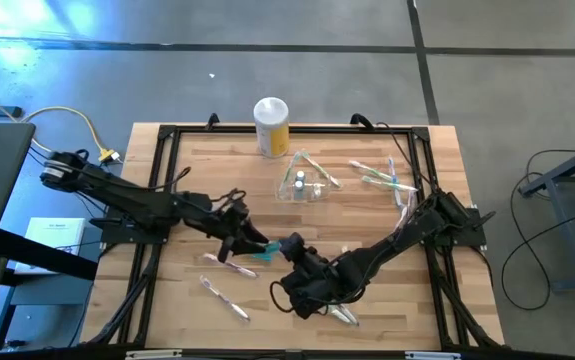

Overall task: Pick & Place toothbrushing station
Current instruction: Put the top mouthwash into the transparent organizer

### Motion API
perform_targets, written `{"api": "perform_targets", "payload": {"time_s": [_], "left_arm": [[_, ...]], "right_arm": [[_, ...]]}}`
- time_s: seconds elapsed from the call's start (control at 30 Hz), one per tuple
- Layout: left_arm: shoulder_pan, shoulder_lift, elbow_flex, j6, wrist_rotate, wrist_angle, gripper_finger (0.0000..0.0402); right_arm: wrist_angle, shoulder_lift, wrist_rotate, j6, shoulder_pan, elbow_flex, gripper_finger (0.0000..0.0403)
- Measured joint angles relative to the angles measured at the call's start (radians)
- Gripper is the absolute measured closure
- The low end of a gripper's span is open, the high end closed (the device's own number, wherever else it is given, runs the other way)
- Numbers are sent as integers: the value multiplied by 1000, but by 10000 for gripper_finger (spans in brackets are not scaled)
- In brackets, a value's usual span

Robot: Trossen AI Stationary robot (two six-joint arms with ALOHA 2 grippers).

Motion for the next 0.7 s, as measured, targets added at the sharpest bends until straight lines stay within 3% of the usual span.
{"api": "perform_targets", "payload": {"time_s": [0.2,0.47,0.7], "left_arm": [[0,88,84,34,3,-161,217],[0,147,132,110,34,-187,225],[0,148,132,166,35,-198,315]], "right_arm": [[-27,0,-5,61,-8,0,316],[-54,0,-20,148,-7,0,316],[-79,-2,-58,203,-7,1,285]]}}
